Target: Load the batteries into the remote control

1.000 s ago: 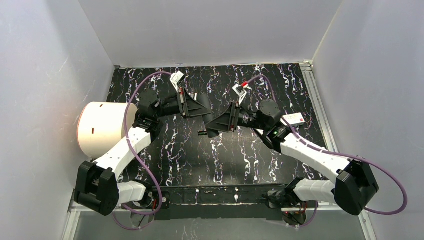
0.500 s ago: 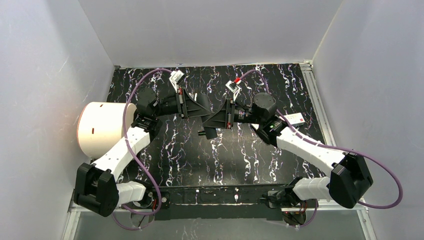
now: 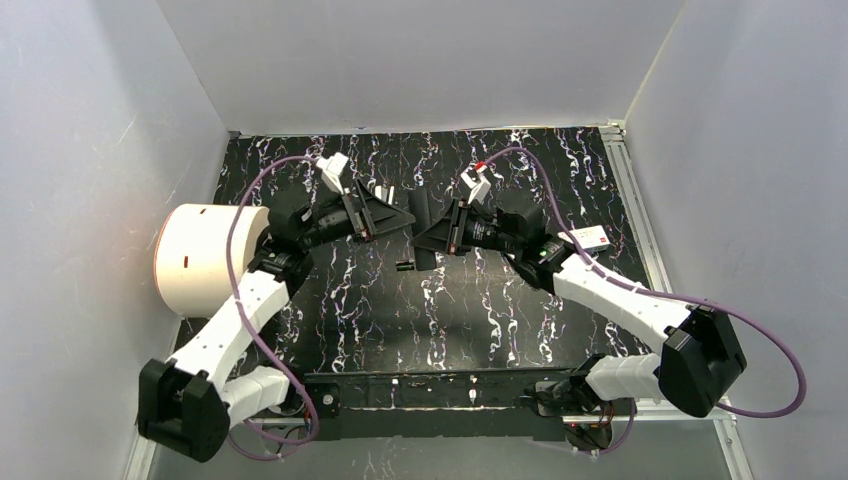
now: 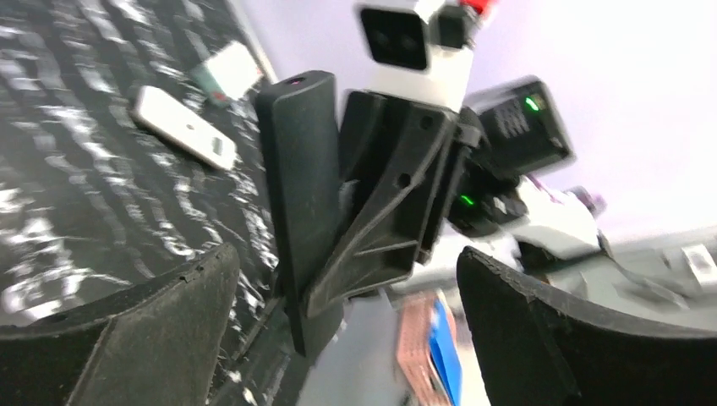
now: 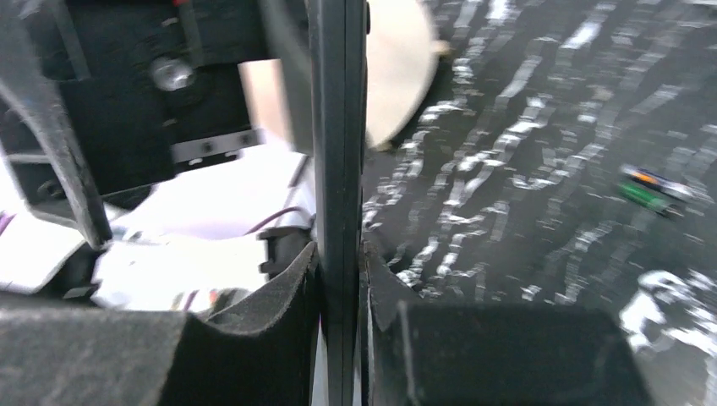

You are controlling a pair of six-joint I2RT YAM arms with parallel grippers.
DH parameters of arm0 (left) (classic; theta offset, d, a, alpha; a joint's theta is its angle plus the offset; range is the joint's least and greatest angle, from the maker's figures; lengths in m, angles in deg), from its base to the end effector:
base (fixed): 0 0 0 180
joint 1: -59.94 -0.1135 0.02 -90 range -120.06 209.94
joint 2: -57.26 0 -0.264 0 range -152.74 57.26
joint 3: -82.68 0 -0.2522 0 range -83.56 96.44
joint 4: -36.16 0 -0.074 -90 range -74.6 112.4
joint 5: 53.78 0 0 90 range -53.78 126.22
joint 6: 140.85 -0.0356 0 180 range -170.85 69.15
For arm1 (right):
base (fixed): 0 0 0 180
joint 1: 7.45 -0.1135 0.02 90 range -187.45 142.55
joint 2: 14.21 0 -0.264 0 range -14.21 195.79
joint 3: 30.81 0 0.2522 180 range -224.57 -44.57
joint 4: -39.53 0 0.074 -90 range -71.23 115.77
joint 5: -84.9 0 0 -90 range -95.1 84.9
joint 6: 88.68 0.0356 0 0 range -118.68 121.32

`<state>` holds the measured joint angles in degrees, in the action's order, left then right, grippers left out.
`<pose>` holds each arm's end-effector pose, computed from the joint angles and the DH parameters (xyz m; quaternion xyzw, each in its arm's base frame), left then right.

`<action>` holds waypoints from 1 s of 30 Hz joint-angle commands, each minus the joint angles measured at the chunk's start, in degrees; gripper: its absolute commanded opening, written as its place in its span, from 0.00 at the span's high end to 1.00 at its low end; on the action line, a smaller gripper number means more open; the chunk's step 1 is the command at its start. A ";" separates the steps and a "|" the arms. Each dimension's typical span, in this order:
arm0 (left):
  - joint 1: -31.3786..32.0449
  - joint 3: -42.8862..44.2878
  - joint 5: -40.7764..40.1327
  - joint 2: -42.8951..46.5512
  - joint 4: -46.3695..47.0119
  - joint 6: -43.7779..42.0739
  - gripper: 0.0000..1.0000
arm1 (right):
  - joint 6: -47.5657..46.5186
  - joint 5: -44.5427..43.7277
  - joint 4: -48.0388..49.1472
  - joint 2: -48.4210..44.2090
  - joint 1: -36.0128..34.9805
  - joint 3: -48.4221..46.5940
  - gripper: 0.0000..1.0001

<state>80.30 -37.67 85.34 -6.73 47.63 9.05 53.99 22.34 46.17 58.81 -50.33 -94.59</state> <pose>0.2271 -0.1130 0.3438 0.0897 0.6718 -0.6498 0.3441 0.2067 0.2143 0.3207 -0.1033 0.7138 0.6122 0.3241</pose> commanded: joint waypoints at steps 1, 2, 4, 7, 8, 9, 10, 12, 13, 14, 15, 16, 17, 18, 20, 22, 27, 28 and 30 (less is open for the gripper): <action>-1.54 0.57 -24.05 8.84 -26.74 -13.44 0.01 | -10.21 -19.11 -22.81 -0.10 0.55 -8.60 0.99; -1.56 0.61 -31.29 11.43 -31.04 -15.21 0.02 | -10.94 -22.37 -27.88 1.62 0.92 -11.36 0.99; -1.58 0.22 -39.02 14.73 -36.28 -16.90 0.02 | -13.61 -26.66 -33.64 5.55 1.19 -16.77 0.99; -1.62 -0.27 -43.02 18.05 -39.31 -19.38 0.02 | -18.73 -35.79 -40.18 12.79 1.15 -23.84 0.99; -1.60 -0.21 -43.72 18.70 -40.81 -20.02 0.01 | -21.07 -39.75 -43.00 16.66 1.19 -26.46 0.99; -1.60 0.00 -44.41 19.21 -42.03 -20.82 0.02 | -22.81 -43.82 -45.90 19.52 1.21 -29.49 0.99; -1.58 0.36 -45.28 19.50 -43.66 -21.77 0.02 | -24.10 -48.51 -48.96 22.63 1.21 -33.23 0.99; -1.56 1.22 -47.19 19.60 -46.75 -23.86 0.02 | -26.37 -57.31 -53.84 28.16 1.26 -38.39 0.99; -1.58 1.70 -47.88 19.48 -47.95 -24.73 0.02 | -27.29 -61.24 -56.06 30.82 1.25 -40.73 0.99; -1.59 1.94 -48.31 19.44 -48.95 -25.30 0.02 | -28.45 -64.02 -57.45 33.06 1.37 -42.77 0.99; -1.57 2.01 -48.33 19.34 -49.53 -25.55 0.01 | -29.54 -66.12 -58.18 35.30 1.48 -44.43 0.99; -1.58 1.90 -48.33 19.26 -49.66 -25.68 0.02 | -30.52 -67.86 -58.82 37.19 1.65 -45.93 0.99; -1.62 1.49 -48.37 19.25 -49.52 -25.55 0.01 | -31.16 -68.85 -59.37 39.40 2.18 -47.50 0.99; -1.59 0.96 -48.23 19.47 -49.19 -25.14 0.02 | -32.04 -69.89 -59.73 41.44 2.58 -48.89 0.99; -1.60 -0.70 -47.12 20.20 -47.55 -23.88 0.02 | -33.28 -71.43 -60.78 45.30 3.56 -51.78 0.99; -1.61 -2.49 -45.85 20.87 -45.60 -22.77 0.02 | -35.11 -72.63 -60.70 48.50 4.22 -53.77 0.99; -1.61 -3.11 -44.35 20.32 -45.79 -22.33 0.01 | -39.22 -75.50 -56.93 53.30 4.53 -53.65 0.99; -1.60 -2.95 -44.23 20.14 -46.03 -22.44 0.02 | -39.45 -75.90 -56.73 54.13 4.55 -53.72 0.99; -1.62 -2.76 -43.90 20.04 -45.84 -22.58 0.02 | -39.82 -77.00 -56.44 55.74 4.66 -54.00 0.99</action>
<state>78.81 -40.47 40.54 13.34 1.49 -13.31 17.09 -49.33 -11.75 112.75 -45.39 -145.72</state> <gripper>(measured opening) 0.983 0.260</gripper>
